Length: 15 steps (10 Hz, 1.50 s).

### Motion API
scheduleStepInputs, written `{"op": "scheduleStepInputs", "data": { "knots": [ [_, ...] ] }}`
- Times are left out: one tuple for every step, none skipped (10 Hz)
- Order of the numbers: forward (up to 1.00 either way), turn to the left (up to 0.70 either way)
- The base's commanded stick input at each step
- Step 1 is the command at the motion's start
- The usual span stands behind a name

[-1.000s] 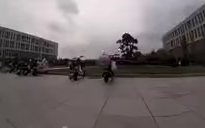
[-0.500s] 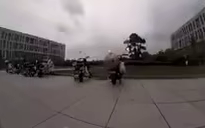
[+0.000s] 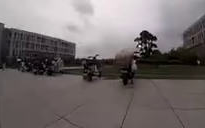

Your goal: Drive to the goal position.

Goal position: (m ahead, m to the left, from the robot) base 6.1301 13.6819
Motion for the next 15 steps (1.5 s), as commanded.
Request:
{"op": "scheduleStepInputs", "data": {
  "knots": [
    [0.0,0.45],
    [0.0,0.45],
    [0.0,0.45],
    [0.0,0.45],
    [0.0,0.45],
    [0.0,0.45],
    [0.0,0.45],
    [0.0,0.45],
    [0.0,0.36],
    [0.0,0.0],
    [0.0,0.0],
    [0.0,0.08],
    [0.0,0.36],
    [0.0,0.45],
    [0.0,0.45]
  ]
}}
